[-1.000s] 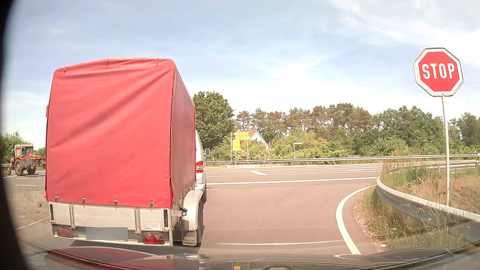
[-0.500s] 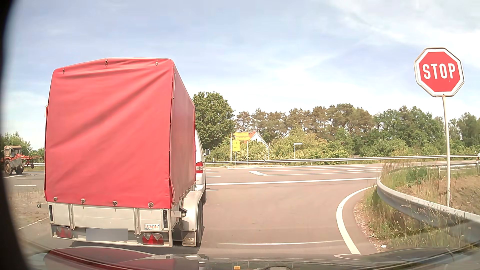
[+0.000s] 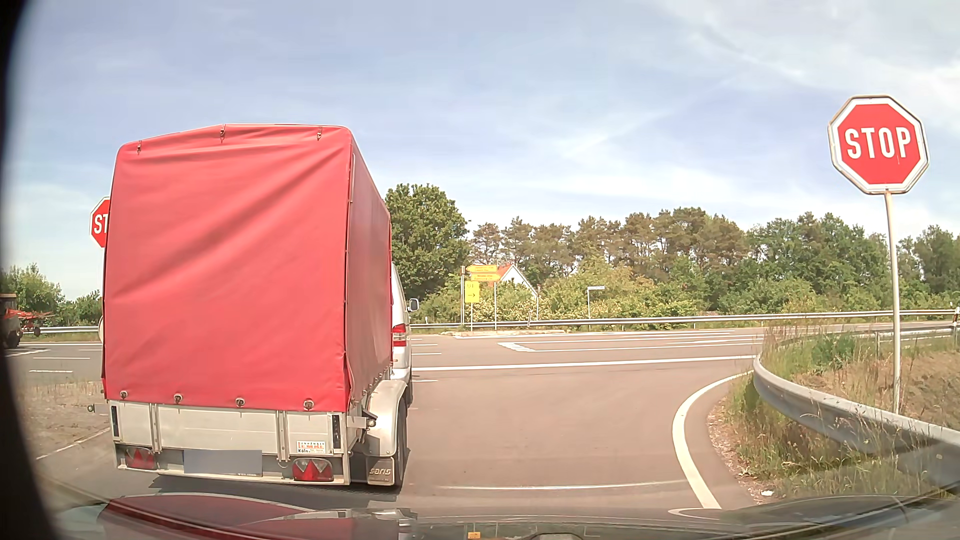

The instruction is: Follow the waypoints while adhering to traffic rules and regulations

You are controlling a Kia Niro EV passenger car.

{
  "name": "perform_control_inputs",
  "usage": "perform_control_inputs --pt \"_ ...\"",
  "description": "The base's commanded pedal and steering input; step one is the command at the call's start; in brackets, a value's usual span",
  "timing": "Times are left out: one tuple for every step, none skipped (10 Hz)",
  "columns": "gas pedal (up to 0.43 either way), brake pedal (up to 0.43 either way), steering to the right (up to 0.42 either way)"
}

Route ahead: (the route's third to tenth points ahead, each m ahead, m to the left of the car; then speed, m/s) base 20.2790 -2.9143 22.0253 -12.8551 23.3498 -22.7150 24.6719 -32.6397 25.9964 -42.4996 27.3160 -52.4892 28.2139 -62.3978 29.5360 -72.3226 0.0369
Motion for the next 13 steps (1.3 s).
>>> perform_control_inputs --pt "0.0 0.207 0.037" --pt "0.0 0.073 0.036" --pt "0.0 0.0 0.036" --pt "0.0 0.0 0.036" --pt "0.0 0.0 0.035" --pt "0.13 0.0 0.033" --pt "0.228 0.0 0.032" --pt "0.248 0.0 0.031" --pt "0.287 0.0 0.031" --pt "0.319 0.0 0.03" --pt "0.331 0.0 0.03" --pt "0.339 0.0 0.03" --pt "0.358 0.0 0.03"
